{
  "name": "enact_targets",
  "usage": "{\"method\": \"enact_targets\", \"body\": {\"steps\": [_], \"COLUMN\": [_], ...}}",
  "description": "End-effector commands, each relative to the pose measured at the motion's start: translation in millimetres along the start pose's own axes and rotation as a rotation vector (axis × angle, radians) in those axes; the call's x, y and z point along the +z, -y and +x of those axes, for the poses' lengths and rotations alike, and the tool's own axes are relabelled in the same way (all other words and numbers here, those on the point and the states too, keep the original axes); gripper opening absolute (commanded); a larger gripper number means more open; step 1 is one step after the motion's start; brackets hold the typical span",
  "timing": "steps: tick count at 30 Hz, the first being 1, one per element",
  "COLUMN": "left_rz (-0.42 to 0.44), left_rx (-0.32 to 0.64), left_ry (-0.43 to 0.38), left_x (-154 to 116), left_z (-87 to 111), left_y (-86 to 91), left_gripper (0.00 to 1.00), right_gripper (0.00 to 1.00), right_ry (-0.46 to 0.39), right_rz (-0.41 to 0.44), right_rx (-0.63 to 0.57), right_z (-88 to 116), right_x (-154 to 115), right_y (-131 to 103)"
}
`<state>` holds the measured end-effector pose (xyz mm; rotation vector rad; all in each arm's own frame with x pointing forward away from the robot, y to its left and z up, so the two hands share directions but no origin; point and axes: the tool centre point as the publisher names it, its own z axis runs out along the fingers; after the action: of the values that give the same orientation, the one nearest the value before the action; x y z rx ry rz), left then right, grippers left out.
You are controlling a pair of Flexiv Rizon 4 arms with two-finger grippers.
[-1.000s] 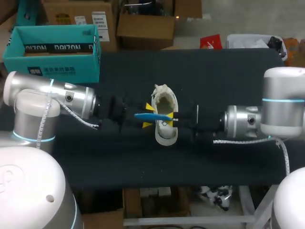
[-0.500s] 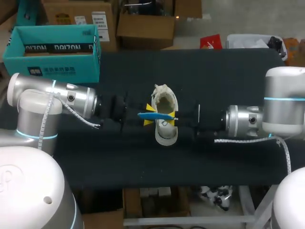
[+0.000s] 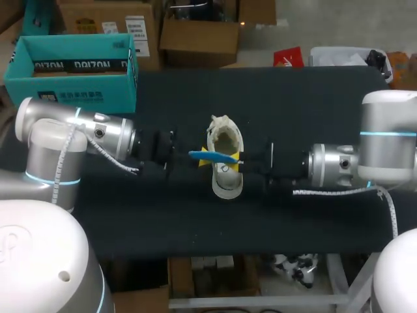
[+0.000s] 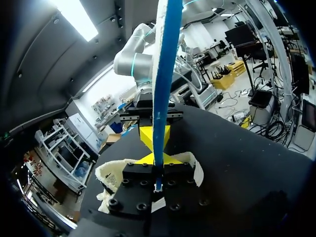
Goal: Open the shoe tongue, take the insole out of the shoe, put the insole back into the shoe, and pack the shoe into the shoebox
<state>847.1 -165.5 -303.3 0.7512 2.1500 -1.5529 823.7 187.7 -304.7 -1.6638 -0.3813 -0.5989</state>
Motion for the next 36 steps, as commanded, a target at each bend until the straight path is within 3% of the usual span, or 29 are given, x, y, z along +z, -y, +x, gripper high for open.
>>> {"method": "enact_targets", "body": {"steps": [1, 7, 14, 18, 20, 24, 36], "left_rz": [0.02, 0.027, -0.035, -0.051, -0.058, -0.054, -0.026], "left_rx": [0.039, 0.135, 0.198, 0.21, 0.212, 0.203, 0.205], "left_ry": [-0.013, -0.05, -0.112, -0.144, -0.156, -0.177, -0.23], "left_x": [5.4, 10.7, 21.2, 26.1, 27.2, 27.9, 16.2], "left_z": [-3.2, -8.5, -10.6, -12.6, -11.9, -13.9, -12.5], "left_y": [-5.9, -6.5, -15.4, -21.0, -22.0, -24.8, -18.1], "left_gripper": [0.0, 0.0, 0.0, 0.0, 0.0, 0.0, 0.0], "right_gripper": [1.0, 1.0, 0.97, 0.8, 0.49, 0.35, 0.36], "right_ry": [-0.002, -0.013, -0.052, -0.076, -0.081, -0.093, -0.095], "right_rz": [-0.008, -0.067, -0.105, -0.127, -0.137, -0.168, -0.193], "right_rx": [-0.001, 0.014, 0.026, 0.023, 0.023, 0.025, 0.038], "right_z": [-1.7, -5.6, -13.6, -14.6, -13.9, -11.3, -9.0], "right_x": [0.1, -4.7, -9.3, -11.0, -11.2, -10.4, -3.4], "right_y": [5.6, 16.4, 17.1, 15.1, 13.9, 10.7, 8.1]}}
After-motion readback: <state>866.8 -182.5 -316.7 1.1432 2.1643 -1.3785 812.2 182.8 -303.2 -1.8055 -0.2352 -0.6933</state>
